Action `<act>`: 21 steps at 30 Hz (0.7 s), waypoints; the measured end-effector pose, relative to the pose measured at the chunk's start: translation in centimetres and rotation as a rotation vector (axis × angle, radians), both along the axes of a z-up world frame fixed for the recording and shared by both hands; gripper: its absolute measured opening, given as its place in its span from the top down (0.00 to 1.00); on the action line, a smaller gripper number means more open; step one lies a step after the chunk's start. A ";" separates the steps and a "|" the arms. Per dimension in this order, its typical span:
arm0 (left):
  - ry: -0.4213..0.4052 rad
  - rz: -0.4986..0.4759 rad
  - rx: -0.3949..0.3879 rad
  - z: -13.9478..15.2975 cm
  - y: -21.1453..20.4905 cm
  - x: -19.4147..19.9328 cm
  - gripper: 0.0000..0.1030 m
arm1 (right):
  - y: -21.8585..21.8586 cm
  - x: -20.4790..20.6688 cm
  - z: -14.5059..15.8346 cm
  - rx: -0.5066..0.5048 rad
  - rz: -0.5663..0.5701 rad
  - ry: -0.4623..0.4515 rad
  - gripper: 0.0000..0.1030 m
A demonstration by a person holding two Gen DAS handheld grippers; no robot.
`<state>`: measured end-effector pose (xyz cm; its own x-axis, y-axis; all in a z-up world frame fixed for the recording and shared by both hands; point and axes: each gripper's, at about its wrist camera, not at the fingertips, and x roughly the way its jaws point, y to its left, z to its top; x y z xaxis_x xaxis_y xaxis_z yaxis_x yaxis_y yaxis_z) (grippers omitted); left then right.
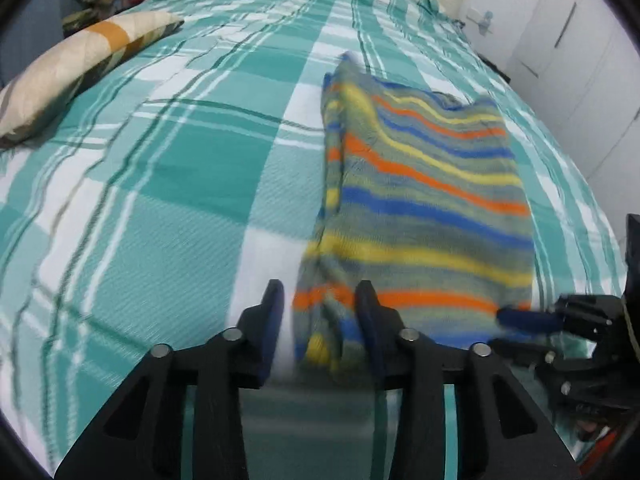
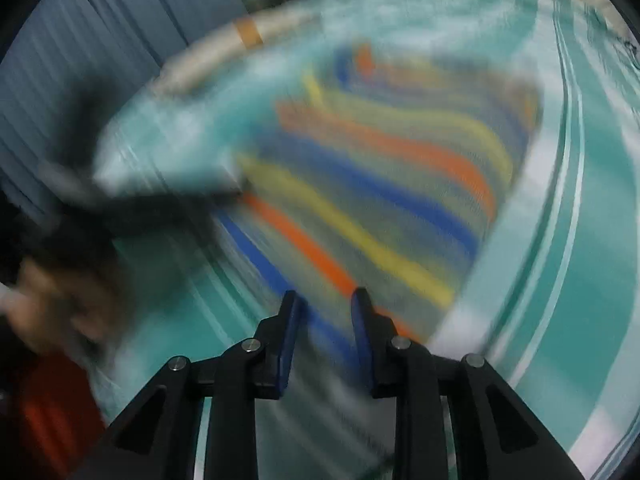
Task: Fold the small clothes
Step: 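Fold the sweater in half with both tools and release it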
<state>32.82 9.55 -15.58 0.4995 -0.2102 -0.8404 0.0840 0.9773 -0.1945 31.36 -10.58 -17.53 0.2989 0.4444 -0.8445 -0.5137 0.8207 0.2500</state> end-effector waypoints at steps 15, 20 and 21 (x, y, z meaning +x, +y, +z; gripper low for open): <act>0.003 -0.070 0.062 0.2 -3.5 9.1 0.38 | -2.9 10.1 0.7 0.055 -0.107 0.036 0.74; -0.056 -0.096 -0.076 3.6 -2.5 10.9 0.29 | -4.5 11.9 5.7 0.119 -0.125 -0.086 0.73; -0.060 -0.094 -0.065 3.6 -2.7 11.9 0.29 | -4.9 13.2 6.6 0.118 -0.150 -0.118 0.73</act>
